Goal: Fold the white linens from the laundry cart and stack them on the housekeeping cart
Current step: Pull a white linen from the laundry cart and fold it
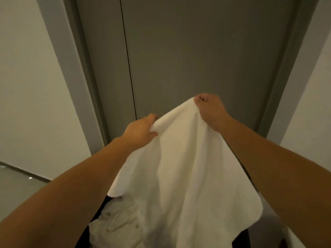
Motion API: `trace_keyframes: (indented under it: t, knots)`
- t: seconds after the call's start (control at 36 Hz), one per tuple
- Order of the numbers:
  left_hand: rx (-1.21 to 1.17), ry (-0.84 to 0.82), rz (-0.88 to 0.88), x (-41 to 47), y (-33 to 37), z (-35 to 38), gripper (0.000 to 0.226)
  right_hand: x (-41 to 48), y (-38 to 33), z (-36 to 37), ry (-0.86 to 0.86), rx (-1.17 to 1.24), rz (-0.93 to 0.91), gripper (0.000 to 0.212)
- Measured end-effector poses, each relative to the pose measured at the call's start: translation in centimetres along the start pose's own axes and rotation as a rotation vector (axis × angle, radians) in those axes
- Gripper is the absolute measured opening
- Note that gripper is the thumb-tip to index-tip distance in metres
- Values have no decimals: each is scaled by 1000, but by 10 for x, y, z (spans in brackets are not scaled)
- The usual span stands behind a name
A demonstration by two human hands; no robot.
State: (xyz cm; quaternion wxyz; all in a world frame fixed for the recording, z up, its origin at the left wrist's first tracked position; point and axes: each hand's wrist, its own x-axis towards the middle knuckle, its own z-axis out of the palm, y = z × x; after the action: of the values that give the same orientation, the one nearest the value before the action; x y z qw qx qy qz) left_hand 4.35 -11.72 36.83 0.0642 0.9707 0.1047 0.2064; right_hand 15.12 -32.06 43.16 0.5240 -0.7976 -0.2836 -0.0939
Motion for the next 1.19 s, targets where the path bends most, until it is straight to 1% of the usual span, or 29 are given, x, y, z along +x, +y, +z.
trace_keyframes:
  t: [0.08, 0.14, 0.19, 0.25, 0.31, 0.36, 0.42, 0.47, 0.56, 0.61, 0.69, 0.75, 0.78, 0.81, 0.83, 0.86, 0.89, 0.92, 1.0, 1.03, 1.06, 1.08, 1.11, 1.14, 1.19]
  knots:
    - [-92, 68, -93, -4, -16, 5, 27, 8, -11, -5, 80, -1, -31, 40]
    - [-197, 85, -128, -8, -23, 11, 24, 13, -17, -8, 108, -27, -72, 36]
    - [-333, 92, -164, -9, -22, 15, 22, 16, -23, -9, 111, -58, -100, 42]
    - [-425, 176, -198, -7, -16, 15, 15, 18, -27, -9, 128, -63, -99, 44]
    - [-462, 258, -216, -6, -5, 11, 9, 19, -31, -10, 169, -33, -83, 44]
    - [-436, 219, -107, -10, 11, 7, 12, 20, -33, -11, 208, -18, -63, 44]
    - [-416, 124, 56, -19, 29, 9, 17, 21, -35, -11, 231, -21, -46, 45]
    - [-469, 28, 146, -25, 47, 17, 23, 22, -36, -10, 241, -31, -20, 44]
    - [-503, -119, 136, -28, 65, 35, 41, 23, -37, -8, 260, -39, 0, 44]
    - [-522, -155, 93, -28, 70, 49, 52, 25, -39, -9, 279, -18, 6, 45]
    - [-529, -124, 14, -31, 72, 66, 55, 28, -42, -12, 303, -6, 9, 46]
    - [-538, 23, 3, -39, 72, 73, 51, 32, -44, -16, 324, 5, 17, 45]
    - [-526, 105, 43, -43, 72, 76, 46, 34, -45, -18, 336, 0, 21, 44]
    - [-496, 143, 115, -48, 71, 79, 40, 36, -46, -20, 347, 1, 28, 43]
    - [-451, 120, 207, -52, 70, 84, 38, 38, -47, -21, 356, 13, 39, 43]
    - [-408, 68, 299, -57, 71, 89, 41, 41, -48, -21, 361, 32, 50, 43]
    - [-369, 9, 360, -62, 72, 96, 49, 43, -49, -20, 361, 48, 61, 42]
    - [-339, -36, 380, -66, 73, 103, 60, 46, -51, -19, 357, 66, 72, 39]
    - [-295, -105, 336, -76, 79, 121, 103, 52, -55, -11, 347, 117, 78, 23]
    - [-257, -147, 326, -80, 80, 128, 114, 54, -56, -9, 348, 127, 80, 22]
    - [-207, -172, 315, -83, 80, 133, 118, 57, -56, -7, 346, 131, 79, 25]
    - [-179, -168, 306, -87, 79, 139, 117, 60, -56, -4, 346, 126, 73, 30]
    - [-170, -142, 284, -89, 78, 143, 109, 62, -56, -2, 346, 116, 66, 35]
    - [-204, -118, 246, -90, 75, 143, 96, 64, -55, 0, 340, 103, 64, 38]
    - [-290, -142, 166, -88, 70, 142, 64, 67, -53, 4, 325, 67, 64, 41]
